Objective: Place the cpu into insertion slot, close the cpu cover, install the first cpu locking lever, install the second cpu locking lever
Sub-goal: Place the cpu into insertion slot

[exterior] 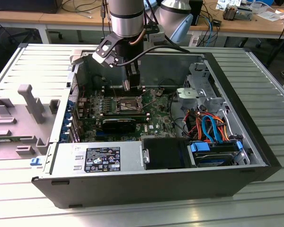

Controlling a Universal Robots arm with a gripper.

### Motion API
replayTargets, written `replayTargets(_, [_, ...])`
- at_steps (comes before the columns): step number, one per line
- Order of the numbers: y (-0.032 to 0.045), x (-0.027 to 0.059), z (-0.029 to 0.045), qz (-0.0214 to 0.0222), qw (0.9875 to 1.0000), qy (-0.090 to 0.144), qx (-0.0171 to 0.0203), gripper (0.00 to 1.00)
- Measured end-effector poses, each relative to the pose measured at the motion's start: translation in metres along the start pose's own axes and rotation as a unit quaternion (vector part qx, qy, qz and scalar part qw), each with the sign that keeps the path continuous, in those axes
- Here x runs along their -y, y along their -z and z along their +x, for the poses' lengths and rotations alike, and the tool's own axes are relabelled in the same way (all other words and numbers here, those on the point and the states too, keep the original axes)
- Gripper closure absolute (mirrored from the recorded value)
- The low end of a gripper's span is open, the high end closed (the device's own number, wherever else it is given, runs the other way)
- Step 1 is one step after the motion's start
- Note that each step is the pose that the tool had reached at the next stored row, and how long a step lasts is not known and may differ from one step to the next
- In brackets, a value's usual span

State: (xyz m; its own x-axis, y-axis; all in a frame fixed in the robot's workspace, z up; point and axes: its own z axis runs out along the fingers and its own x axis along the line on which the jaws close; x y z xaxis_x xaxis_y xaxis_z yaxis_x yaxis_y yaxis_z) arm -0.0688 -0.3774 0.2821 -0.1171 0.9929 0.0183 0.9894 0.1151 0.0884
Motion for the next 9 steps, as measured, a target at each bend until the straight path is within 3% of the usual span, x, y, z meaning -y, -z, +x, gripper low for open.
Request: replayTargets(9, [-0.0003,0.0000,0.0000,-0.0002,0.9999,-0.014,0.0012,0.45])
